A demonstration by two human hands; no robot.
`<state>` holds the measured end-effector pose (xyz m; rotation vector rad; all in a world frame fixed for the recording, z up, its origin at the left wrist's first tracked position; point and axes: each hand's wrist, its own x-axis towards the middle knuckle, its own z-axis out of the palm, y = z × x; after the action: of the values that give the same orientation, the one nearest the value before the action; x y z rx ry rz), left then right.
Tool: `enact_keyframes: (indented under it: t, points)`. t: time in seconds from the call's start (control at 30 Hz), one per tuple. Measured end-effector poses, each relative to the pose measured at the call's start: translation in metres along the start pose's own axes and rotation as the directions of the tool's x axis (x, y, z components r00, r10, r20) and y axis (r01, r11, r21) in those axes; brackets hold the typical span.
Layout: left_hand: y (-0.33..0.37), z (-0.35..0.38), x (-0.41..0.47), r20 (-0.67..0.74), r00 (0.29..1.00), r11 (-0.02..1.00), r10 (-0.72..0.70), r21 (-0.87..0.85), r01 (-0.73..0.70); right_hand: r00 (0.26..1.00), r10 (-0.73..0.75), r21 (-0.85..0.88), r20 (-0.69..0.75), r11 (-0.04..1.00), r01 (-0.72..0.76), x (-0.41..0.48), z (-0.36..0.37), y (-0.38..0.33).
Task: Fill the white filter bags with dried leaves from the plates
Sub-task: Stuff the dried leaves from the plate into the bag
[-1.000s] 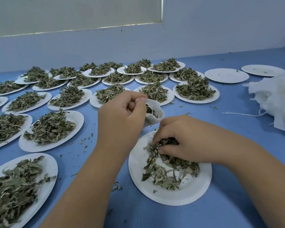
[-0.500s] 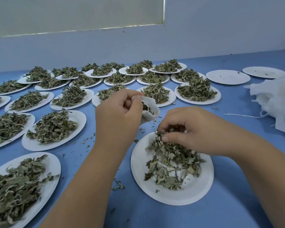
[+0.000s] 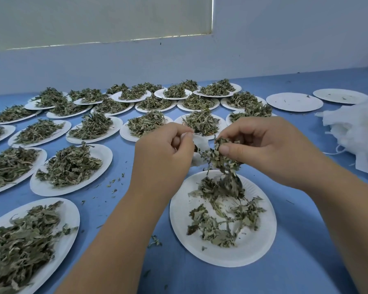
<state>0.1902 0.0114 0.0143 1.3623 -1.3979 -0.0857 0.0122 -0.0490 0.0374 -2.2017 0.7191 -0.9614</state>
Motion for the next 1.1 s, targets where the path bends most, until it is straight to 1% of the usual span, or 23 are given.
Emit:
enact_keyframes:
  t: [0.17,0.27,0.37,0.43,0.63,0.77,0.83,0.9,0.97,1.03,1.1]
  points:
    - [-0.002,0.005,-0.001,0.020,0.999,0.998,0.039,0.048,-0.040,0.999,0.030,-0.025,-0.010,0.999,-0.031,0.000,0.006,-0.001]
    - [0.000,0.008,-0.003,0.035,0.997,0.996,0.068,0.054,-0.070,0.999,0.014,-0.096,-0.037,0.995,-0.017,-0.001,0.012,0.000]
    - [0.000,0.009,-0.004,0.043,0.996,0.995,0.075,0.058,-0.078,0.997,0.007,-0.119,-0.082,0.993,-0.017,-0.001,0.016,0.001]
    - [0.000,0.010,-0.004,0.051,0.996,0.995,0.075,0.067,-0.078,0.996,0.001,-0.144,-0.087,0.989,-0.014,-0.002,0.019,0.001]
    - [0.001,0.012,-0.006,0.083,0.996,0.998,0.032,0.046,-0.036,0.999,-0.028,-0.329,-0.046,0.944,0.011,0.000,0.022,-0.001]
    - [0.002,0.013,-0.006,0.102,0.995,1.000,0.012,0.028,-0.015,0.992,0.011,-0.264,-0.129,0.963,-0.045,-0.002,0.024,-0.002]
    - [0.002,0.013,-0.006,0.100,0.995,1.000,0.010,0.024,-0.012,0.986,0.001,-0.266,-0.168,0.963,-0.046,-0.002,0.023,-0.003]
    - [0.003,0.014,-0.007,0.104,0.995,1.000,0.010,0.023,-0.012,0.985,-0.001,-0.294,-0.173,0.955,-0.050,-0.001,0.022,-0.004]
    - [0.003,0.014,-0.007,0.123,0.992,1.000,-0.002,0.005,0.002,0.988,0.013,-0.284,-0.154,0.957,-0.057,0.000,0.021,-0.005]
    - [0.002,0.013,-0.007,0.130,0.992,1.000,-0.008,-0.006,0.009,0.989,0.037,-0.197,-0.146,0.978,-0.066,-0.001,0.020,-0.005]
    - [0.002,0.013,-0.007,0.112,0.994,1.000,-0.012,0.001,0.012,0.990,0.073,-0.065,-0.122,0.994,-0.082,-0.001,0.019,-0.006]
